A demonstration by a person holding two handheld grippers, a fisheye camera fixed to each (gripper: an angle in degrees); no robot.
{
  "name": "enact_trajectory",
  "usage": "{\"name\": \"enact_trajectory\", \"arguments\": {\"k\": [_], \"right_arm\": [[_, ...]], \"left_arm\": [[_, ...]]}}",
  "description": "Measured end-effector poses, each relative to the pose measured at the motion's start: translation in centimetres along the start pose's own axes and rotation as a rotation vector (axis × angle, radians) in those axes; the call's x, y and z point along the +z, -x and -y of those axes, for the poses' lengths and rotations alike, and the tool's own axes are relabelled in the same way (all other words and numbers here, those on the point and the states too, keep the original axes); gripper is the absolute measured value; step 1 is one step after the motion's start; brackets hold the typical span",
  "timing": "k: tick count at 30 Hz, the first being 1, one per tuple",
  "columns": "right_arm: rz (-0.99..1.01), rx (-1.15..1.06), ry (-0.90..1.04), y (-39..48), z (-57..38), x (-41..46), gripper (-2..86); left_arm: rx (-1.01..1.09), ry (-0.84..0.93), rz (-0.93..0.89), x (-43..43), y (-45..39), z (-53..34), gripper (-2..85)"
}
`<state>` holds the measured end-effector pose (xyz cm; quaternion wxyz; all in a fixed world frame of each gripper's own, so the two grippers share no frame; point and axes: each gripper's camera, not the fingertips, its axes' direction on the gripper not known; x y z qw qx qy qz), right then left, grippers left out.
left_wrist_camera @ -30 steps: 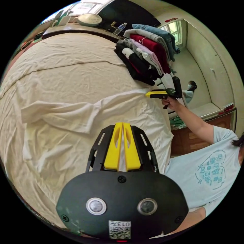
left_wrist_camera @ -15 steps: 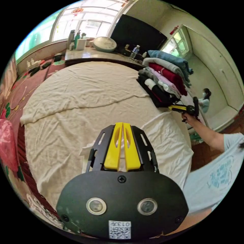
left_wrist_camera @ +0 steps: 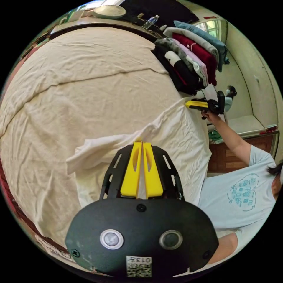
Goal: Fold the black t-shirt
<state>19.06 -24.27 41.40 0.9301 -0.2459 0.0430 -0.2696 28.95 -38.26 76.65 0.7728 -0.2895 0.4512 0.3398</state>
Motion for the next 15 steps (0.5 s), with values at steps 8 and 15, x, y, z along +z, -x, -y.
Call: {"name": "enact_trajectory", "arguments": {"k": [8, 15], "right_arm": [[-0.068, -0.147, -0.227, 5.4, 4.7, -3.5, 6.0], [0.101, -0.611, -0.246, 17.9, 14.4, -0.6, 12.7]], "left_arm": [[-0.097, -0.315, 0.187, -7.5, -0.7, -3.0, 0.9], [-0.048, -0.1, 0.405, -4.5, -4.0, -9.5, 6.0]]}}
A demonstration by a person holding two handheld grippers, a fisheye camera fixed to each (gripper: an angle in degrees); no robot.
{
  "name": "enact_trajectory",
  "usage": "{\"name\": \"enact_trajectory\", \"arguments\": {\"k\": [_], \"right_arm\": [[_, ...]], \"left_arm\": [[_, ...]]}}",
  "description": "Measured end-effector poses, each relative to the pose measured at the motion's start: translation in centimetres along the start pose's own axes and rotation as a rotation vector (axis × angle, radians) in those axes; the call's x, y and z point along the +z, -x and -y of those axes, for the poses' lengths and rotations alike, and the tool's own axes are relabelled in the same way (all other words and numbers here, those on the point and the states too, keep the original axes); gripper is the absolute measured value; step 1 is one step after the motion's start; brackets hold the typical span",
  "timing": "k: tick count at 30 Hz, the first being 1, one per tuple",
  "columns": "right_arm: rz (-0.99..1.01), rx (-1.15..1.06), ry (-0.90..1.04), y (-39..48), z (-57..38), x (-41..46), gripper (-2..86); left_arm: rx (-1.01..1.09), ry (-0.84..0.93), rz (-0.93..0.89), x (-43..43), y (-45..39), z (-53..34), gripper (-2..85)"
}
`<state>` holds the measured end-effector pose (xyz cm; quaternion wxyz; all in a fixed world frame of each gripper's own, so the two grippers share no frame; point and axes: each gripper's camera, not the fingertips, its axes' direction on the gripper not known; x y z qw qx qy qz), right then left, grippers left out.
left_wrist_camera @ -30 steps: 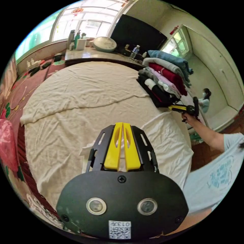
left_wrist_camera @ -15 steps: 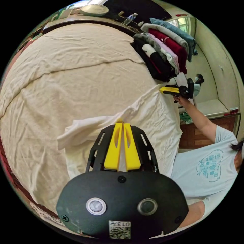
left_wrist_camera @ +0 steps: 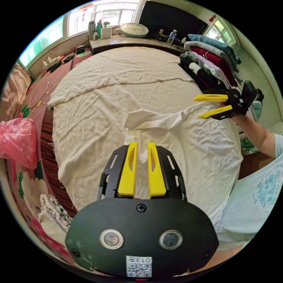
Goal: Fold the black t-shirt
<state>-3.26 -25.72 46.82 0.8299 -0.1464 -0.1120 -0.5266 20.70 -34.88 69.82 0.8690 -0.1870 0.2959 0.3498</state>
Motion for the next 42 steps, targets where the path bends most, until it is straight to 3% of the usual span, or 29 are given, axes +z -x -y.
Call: {"name": "enact_trajectory", "arguments": {"k": [4, 7, 13, 15, 16, 20, 22, 25, 29, 30, 35, 38, 42], "right_arm": [[-0.034, -0.179, 0.116, 1.3, 3.9, 4.3, 8.2], [-0.046, -0.163, 0.145, 0.0, 5.4, 5.5, 2.7], [0.205, 0.389, 0.148, -9.3, 3.7, 6.4, 1.3], [0.265, 0.484, 0.144, -11.0, 2.2, 6.6, 1.0], [0.174, 0.557, 0.146, -11.7, 1.3, 6.0, 0.7], [0.034, 0.57, 0.01, -11.2, 0.1, 2.6, 0.4], [0.009, 0.423, -0.091, -8.0, 0.6, 0.8, 0.3], [0.083, 0.212, -0.027, -3.2, 1.7, 1.7, 0.2], [0.129, 0.132, 0.114, 0.6, 1.5, 4.5, 0.2], [0.121, 0.137, 0.174, 1.1, 1.0, 5.5, 0.1], [-0.045, 0.397, 0.039, -0.3, -2.5, 1.5, 0.1], [-0.046, 0.418, 0.012, 1.4, -5.9, -1.8, 0.2], [-0.123, 0.475, 0.124, 6.0, -12.3, -3.5, 0.3]], "left_arm": [[-0.058, -0.009, -0.003, 0.6, 0.0, -1.3, 6.4], [-0.038, 0.022, 0.046, 1.2, -0.8, -1.3, 4.4], [-0.075, -0.009, 0.041, 1.6, -1.3, -2.7, 1.0], [-0.097, -0.021, 0.021, 1.6, -1.4, -3.6, 0.5], [-0.101, -0.02, 0.028, 1.6, -1.5, -3.7, 0.4], [-0.133, -0.086, 0.146, 0.1, -2.9, -4.9, -0.1], [-0.09, -0.173, 0.142, -0.7, -4.3, -5.1, -0.2], [0.036, -0.13, 0.104, 0.7, -6.8, -4.1, -0.3], [0.066, -0.023, 0.135, 4.0, -8.2, -4.1, -0.3], [0.029, -0.043, 0.138, 4.0, -8.0, -4.5, -0.3], [-0.081, -0.142, 0.159, 1.4, -8.4, -6.9, -0.3], [0.011, -0.167, 0.075, 0.1, -11.0, -9.1, -0.3], [0.115, -0.094, 0.002, 1.0, -16.6, -13.3, -0.3]]}}
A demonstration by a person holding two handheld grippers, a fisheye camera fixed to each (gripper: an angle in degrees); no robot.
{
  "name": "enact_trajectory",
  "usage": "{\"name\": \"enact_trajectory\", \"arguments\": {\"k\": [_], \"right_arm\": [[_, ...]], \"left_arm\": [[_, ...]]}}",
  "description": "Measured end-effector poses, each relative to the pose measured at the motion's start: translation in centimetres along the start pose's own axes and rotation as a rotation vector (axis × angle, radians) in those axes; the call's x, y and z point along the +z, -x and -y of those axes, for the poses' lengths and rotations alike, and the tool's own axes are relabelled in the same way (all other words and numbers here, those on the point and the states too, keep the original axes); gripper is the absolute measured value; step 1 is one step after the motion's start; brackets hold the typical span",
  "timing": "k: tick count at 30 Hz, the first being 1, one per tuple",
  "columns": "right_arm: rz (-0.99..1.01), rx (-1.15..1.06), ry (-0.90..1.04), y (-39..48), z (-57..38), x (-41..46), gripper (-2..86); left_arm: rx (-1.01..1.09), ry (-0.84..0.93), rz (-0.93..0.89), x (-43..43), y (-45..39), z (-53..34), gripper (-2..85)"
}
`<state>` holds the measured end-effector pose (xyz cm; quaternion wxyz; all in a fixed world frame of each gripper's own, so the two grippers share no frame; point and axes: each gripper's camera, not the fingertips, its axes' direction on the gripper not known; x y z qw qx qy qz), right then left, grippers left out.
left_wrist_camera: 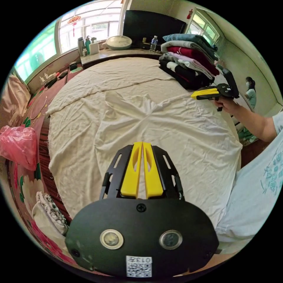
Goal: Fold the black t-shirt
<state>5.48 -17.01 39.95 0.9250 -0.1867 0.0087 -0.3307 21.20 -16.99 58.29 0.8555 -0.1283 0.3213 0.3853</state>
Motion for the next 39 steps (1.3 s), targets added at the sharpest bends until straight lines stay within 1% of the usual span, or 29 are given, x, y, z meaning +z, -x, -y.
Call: {"name": "enact_trajectory", "arguments": {"k": [2, 6, 7, 10, 11, 12, 14, 15, 16, 18, 19, 21, 22, 26, 27, 28, 29, 30, 32, 33, 34, 36, 37, 39], "right_arm": [[-0.031, 0.05, 0.022, 0.5, -3.4, -0.8, 0.2], [-0.096, 0.165, 0.096, 2.5, -11.6, -2.4, 0.2], [-0.13, 0.215, 0.117, 2.8, -13.9, -2.5, 0.1], [-0.206, 0.306, 0.199, 2.8, -18.8, -2.1, 0.0], [-0.228, 0.313, 0.22, 2.6, -19.7, -2.0, 0.0], [-0.232, 0.322, 0.148, 2.4, -21.2, -2.4, 0.0], [-0.229, 0.377, 0.155, 1.2, -22.8, -2.5, 0.0], [-0.263, 0.44, 0.216, 0.3, -23.6, -2.6, 0.0], [-0.247, 0.461, 0.171, -0.2, -24.2, -3.4, 0.0], [-0.179, 0.455, 0.057, -0.4, -24.5, -4.7, 0.0], [-0.196, 0.431, 0.051, -0.3, -24.2, -4.8, 0.0], [-0.203, 0.4, 0.044, -0.5, -23.1, -3.9, 0.0], [-0.16, 0.387, 0.027, -0.8, -22.2, -3.0, 0.1], [-0.099, 0.369, 0.057, -1.6, -20.3, 0.5, 0.1], [-0.094, 0.37, 0.101, -2.0, -20.3, 1.9, 0.1], [-0.107, 0.348, 0.119, -2.3, -20.8, 2.8, 0.1], [-0.131, 0.354, 0.094, -2.4, -21.3, 2.6, 0.1], [-0.208, 0.415, 0.154, -3.2, -22.3, 3.0, 0.1], [-0.199, 0.46, 0.134, -3.8, -24.0, 2.0, 0.0], [-0.238, 0.469, 0.101, -3.5, -25.1, 0.6, 0.0], [-0.25, 0.43, 0.038, -2.2, -26.3, -1.1, 0.0], [-0.208, 0.381, 0.01, 0.1, -28.5, -2.6, 0.0], [-0.168, 0.37, 0.037, 1.8, -30.2, -2.9, 0.0], [-0.134, 0.356, 0.065, 4.6, -33.1, -3.1, -0.1]], "left_arm": [[0.026, 0.037, -0.046, 0.5, -2.8, -1.7, -0.3], [0.025, 0.096, -0.056, 1.4, -8.6, -6.6, -0.3], [0.021, 0.113, -0.033, 1.6, -9.2, -7.3, -0.3], [0.018, 0.245, 0.081, 3.2, -11.0, -10.5, -0.3], [0.021, 0.167, 0.099, 2.9, -11.3, -11.6, -0.3], [0.006, 0.159, 0.082, 2.8, -11.1, -12.4, -0.3], [-0.034, 0.176, 0.041, 2.7, -10.6, -13.0, -0.3], [-0.074, 0.204, 0.042, 2.4, -10.4, -13.2, -0.3], [-0.075, 0.211, 0.047, 2.1, -10.6, -13.3, -0.3], [-0.027, 0.149, 0.063, 0.6, -12.2, -13.7, -0.2], [-0.018, 0.144, 0.061, 0.4, -12.7, -13.8, -0.2], [0.002, 0.196, 0.028, 1.1, -14.4, -14.3, -0.3], [0.007, 0.212, 0.026, 1.4, -14.8, -14.5, -0.2], [0.042, 0.342, 0.078, 3.4, -17.1, -16.5, -0.2], [0.044, 0.287, 0.1, 3.3, -17.3, -17.3, -0.3], [0.046, 0.279, 0.094, 3.3, -17.3, -17.6, -0.3], [0.033, 0.276, 0.083, 3.4, -17.1, -18.1, -0.3], [0.018, 0.281, 0.076, 3.5, -16.9, -18.6, -0.3], [-0.026, 0.303, 0.099, 3.4, -16.6, -19.2, -0.3], [-0.015, 0.27, 0.1, 2.8, -16.9, -19.6, -0.3], [-0.009, 0.242, 0.091, 2.4, -17.1, -19.9, -0.3], [0.007, 0.186, 0.009, 1.8, -18.0, -21.1, -0.3], [0.01, 0.19, -0.008, 1.9, -18.3, -21.4, -0.3], [0.051, 0.258, -0.027, 3.3, -19.6, -23.0, -0.3]]}}
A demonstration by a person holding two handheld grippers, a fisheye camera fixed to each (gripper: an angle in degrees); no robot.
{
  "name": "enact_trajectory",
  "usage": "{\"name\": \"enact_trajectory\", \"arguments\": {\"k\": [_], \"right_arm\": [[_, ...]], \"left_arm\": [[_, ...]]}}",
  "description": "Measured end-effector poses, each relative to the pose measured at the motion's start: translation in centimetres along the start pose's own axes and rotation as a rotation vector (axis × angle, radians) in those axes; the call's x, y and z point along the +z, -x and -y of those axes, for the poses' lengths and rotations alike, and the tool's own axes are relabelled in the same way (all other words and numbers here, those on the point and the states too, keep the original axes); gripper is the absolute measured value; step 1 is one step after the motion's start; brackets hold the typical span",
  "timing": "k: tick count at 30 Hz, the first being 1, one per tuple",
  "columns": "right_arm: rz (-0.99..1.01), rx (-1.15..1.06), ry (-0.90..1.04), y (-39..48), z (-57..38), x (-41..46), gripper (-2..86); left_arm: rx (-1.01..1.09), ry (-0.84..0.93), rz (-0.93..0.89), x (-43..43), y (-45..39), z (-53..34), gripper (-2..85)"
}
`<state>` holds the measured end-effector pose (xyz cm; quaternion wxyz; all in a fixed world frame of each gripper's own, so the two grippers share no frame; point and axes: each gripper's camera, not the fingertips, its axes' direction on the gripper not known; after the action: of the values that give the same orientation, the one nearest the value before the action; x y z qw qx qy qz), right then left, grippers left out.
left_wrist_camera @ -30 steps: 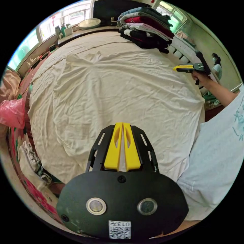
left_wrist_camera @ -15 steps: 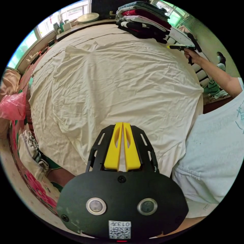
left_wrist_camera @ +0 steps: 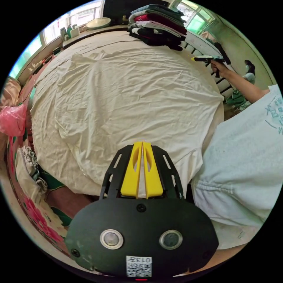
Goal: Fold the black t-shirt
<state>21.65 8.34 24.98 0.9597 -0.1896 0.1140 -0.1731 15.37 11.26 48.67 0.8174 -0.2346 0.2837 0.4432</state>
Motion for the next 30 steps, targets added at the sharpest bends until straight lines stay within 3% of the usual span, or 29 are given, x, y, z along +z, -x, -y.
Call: {"name": "enact_trajectory", "arguments": {"k": [3, 6, 9, 12, 15, 19, 22, 25, 30], "right_arm": [[-0.034, 0.009, 0.067, 2.1, -6.1, 0.7, -0.1], [-0.17, 0.088, 0.16, 2.2, -10.7, 2.2, -0.2], [-0.219, 0.167, 0.165, 1.0, -13.1, 2.1, -0.1], [-0.182, 0.245, 0.031, -0.3, -14.9, -0.6, -0.1], [-0.131, 0.275, -0.003, -1.1, -17.1, -1.2, 0.0], [-0.114, 0.222, 0.086, -1.8, -19.7, 1.0, 0.3], [-0.126, 0.31, 0.15, -4.2, -20.2, 1.3, 0.6], [-0.054, 0.34, 0.078, -5.8, -21.2, -0.5, 1.2], [0.044, 0.313, 0.046, -7.4, -25.4, -3.2, 5.7]], "left_arm": [[0.01, 0.087, 0.026, 2.6, -0.7, -1.9, -0.2], [-0.028, 0.01, 0.002, 3.3, 0.2, -3.8, -0.3], [-0.108, 0.053, -0.035, 3.9, 1.4, -4.4, -0.3], [-0.075, -0.063, -0.033, 3.1, 0.9, -5.9, -0.3], [-0.079, 0.028, -0.064, 5.6, 1.3, -7.5, -0.2], [-0.129, -0.01, -0.099, 6.7, 3.0, -9.4, -0.1], [-0.157, -0.009, -0.137, 6.9, 4.6, -10.3, 0.2], [-0.146, -0.035, -0.126, 6.2, 5.6, -11.8, 1.5], [-0.213, -0.039, -0.319, 6.1, 7.6, -17.0, 10.5]]}}
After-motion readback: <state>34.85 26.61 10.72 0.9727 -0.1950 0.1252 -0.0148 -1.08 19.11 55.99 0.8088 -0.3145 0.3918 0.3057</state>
